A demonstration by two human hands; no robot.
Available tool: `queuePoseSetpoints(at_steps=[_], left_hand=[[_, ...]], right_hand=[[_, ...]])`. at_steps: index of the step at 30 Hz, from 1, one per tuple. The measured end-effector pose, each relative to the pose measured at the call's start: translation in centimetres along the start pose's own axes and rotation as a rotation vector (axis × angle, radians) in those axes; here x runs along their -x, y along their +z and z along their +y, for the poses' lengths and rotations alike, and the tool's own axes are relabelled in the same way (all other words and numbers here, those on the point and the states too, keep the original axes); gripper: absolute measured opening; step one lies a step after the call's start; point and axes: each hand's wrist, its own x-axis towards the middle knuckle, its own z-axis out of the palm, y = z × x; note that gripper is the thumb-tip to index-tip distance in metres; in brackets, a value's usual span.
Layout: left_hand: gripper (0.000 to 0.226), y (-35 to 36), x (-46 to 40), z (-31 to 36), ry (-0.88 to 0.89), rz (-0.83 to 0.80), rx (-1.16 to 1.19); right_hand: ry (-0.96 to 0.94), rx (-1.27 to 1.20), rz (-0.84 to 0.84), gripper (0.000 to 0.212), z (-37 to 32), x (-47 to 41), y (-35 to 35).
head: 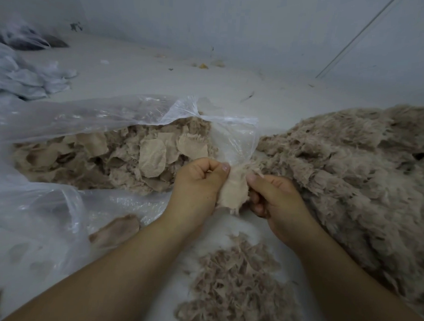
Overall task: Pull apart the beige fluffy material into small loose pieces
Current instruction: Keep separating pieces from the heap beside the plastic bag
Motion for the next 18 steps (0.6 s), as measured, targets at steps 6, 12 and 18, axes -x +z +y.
queuePoseSetpoints(at_steps=[6,12,18], left_hand=[[0.014,-1.3,-2.0,1.1,0.011,0.261,0.258],[0.024,-1.3,-2.0,1.0,0.094,0.128,0.332],[0.041,0.0,-1.3,-0.8,0.265,-0.128,-0.453]], right_hand=[[-0.004,-0.067,0.017,0.042,-0.2,-0.1,-0.1],[0.034,-0.053,0.079,0.056,-0.1,-0.3,0.1],[0.011,-0.018,0.031,0.055,-0.2,-0.1,0.1]])
